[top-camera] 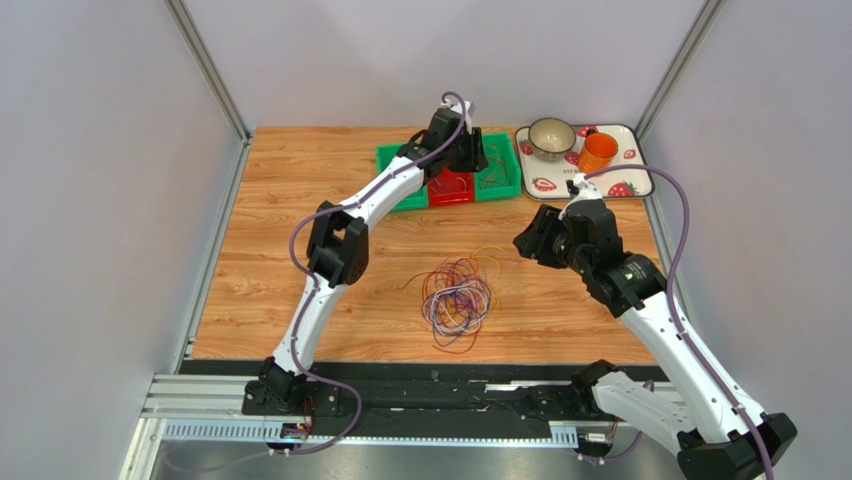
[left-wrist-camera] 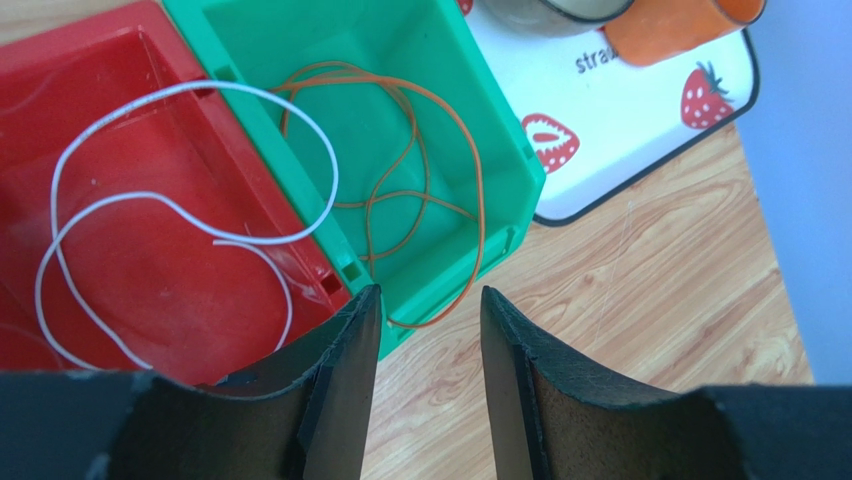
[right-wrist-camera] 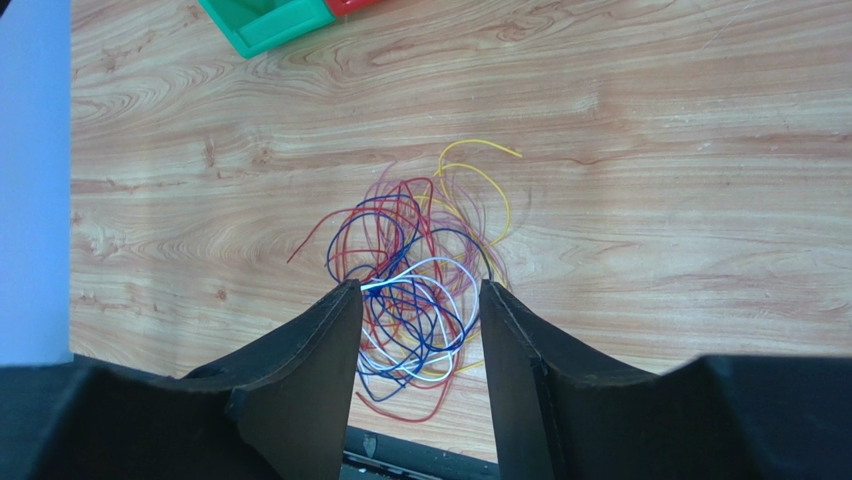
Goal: Untangle the cables
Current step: Place the cable in the bin, then untie the cable.
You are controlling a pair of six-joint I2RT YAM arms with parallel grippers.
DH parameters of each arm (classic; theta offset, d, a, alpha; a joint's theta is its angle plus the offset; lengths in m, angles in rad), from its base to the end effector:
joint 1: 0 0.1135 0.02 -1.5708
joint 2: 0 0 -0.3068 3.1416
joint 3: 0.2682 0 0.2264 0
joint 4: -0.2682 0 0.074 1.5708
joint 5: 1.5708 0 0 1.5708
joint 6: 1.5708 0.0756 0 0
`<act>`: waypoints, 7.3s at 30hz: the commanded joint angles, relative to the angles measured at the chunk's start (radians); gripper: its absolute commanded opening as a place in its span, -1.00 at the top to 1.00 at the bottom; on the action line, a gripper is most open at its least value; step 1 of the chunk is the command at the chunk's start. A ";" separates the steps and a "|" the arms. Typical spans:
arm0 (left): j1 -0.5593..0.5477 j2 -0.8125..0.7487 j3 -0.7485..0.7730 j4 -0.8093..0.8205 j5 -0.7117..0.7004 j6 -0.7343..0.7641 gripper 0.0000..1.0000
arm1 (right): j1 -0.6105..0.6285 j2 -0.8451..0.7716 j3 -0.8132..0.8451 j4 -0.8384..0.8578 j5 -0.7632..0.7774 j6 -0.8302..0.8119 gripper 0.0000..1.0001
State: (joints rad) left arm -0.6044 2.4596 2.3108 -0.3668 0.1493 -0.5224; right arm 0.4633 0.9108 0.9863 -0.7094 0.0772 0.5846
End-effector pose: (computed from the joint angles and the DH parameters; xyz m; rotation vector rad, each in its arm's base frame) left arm 0.4975 -0.3573 0.2605 0.1851 2.1841 -0.8199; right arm 0.1506 0.0687 0.3437 0.1801 2.2405 0.4938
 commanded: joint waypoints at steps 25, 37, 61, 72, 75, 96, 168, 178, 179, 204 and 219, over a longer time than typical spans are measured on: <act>0.051 0.213 0.173 0.209 -0.034 -0.332 0.08 | 0.001 -0.033 0.022 0.002 -0.062 -0.003 -0.01; 0.051 0.173 0.150 0.192 -0.024 -0.326 1.00 | 0.002 -0.018 0.020 0.016 -0.094 -0.005 0.00; 0.166 -0.131 -0.205 0.069 0.019 -0.189 1.00 | 0.002 0.003 -0.002 0.050 -0.134 0.014 0.03; 0.161 -0.021 -0.182 0.008 0.101 -0.171 1.00 | 0.003 0.031 -0.002 0.068 -0.163 0.020 0.04; 0.153 0.007 -0.146 -0.040 0.104 -0.157 1.00 | 0.003 0.033 -0.001 0.071 -0.166 0.020 0.04; 0.127 -0.102 -0.166 -0.083 0.101 -0.091 0.20 | 0.005 0.020 0.008 0.077 -0.191 0.040 0.04; -0.302 -0.895 -1.211 0.054 -0.179 -0.027 -0.02 | 0.043 0.592 0.015 0.197 0.038 -0.005 0.18; -0.317 -0.921 -1.332 0.114 -0.159 -0.068 -0.01 | 0.041 0.663 0.028 0.214 0.027 -0.019 0.26; -0.321 -0.922 -1.349 0.114 -0.160 -0.074 0.00 | 0.041 0.672 0.028 0.214 0.033 -0.019 0.26; -0.330 -0.886 -1.421 0.150 -0.192 -0.096 0.45 | 0.034 0.705 0.086 0.166 0.087 -0.055 1.00; -0.330 -0.890 -1.377 -0.015 -0.378 -0.111 1.00 | 0.034 0.400 0.351 -0.064 0.099 -0.121 1.00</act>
State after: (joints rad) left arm -0.9295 1.6043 0.9005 -0.3088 -0.1318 -0.6235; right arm 0.5007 1.4017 1.2331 -0.7223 0.1562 0.5011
